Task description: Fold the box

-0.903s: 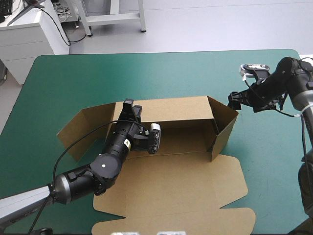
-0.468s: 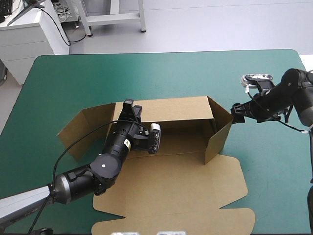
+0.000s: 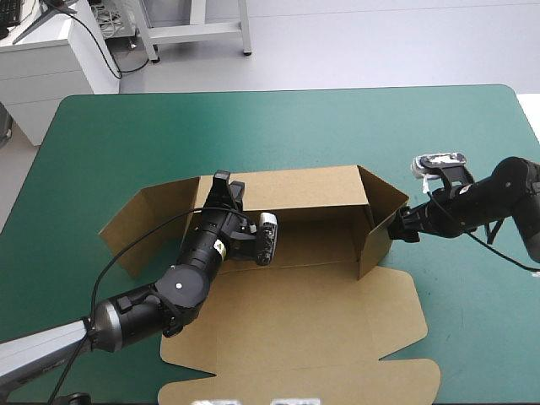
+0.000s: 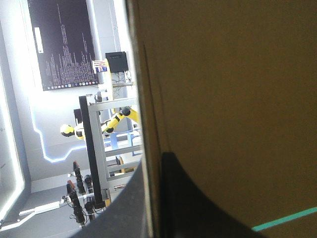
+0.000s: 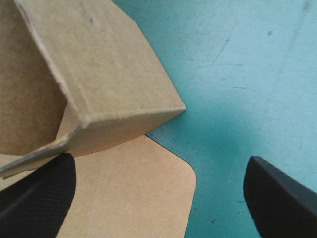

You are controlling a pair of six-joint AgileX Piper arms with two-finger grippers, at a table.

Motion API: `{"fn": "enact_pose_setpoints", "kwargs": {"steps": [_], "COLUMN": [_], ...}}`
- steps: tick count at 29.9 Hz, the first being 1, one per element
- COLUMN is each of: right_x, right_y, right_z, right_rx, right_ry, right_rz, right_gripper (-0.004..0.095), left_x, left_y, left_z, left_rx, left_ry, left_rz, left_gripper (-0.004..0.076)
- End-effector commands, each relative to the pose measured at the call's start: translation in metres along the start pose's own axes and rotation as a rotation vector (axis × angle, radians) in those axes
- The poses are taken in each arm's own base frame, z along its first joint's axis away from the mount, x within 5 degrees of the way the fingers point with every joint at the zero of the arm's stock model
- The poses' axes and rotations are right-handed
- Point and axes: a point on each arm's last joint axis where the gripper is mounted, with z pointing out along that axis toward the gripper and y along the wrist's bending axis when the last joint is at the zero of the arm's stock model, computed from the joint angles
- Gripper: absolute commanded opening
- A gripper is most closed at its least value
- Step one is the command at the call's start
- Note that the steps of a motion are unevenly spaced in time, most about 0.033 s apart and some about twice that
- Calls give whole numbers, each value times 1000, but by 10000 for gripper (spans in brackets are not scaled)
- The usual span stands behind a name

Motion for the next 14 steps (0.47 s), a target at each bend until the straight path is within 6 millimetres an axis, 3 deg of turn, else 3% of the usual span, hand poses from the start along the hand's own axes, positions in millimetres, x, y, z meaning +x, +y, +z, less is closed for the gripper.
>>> {"fn": "enact_pose_setpoints", "kwargs": {"steps": [1, 6, 10, 14], "right_x": [-3, -9, -16, -19], "right_y": [5, 3, 10, 16], "right_z": [-8, -2, 1, 4], "right_rx": [-15, -3, -91, -191], "right_ry": [-100, -158, -228, -250], "right_rz": [-62, -169, -285, -286], "right_gripper": [833, 833, 833, 823], "left_x": [4, 4, 3, 3], "left_y": [16, 16, 16, 16], "left_z": [-6, -6, -6, -6], "left_rx": [-70, -68, -68, -68], "left_ry": [13, 7, 4, 4], "left_rz": [7, 7, 7, 7], "left_gripper": [-8, -8, -8, -8]}}
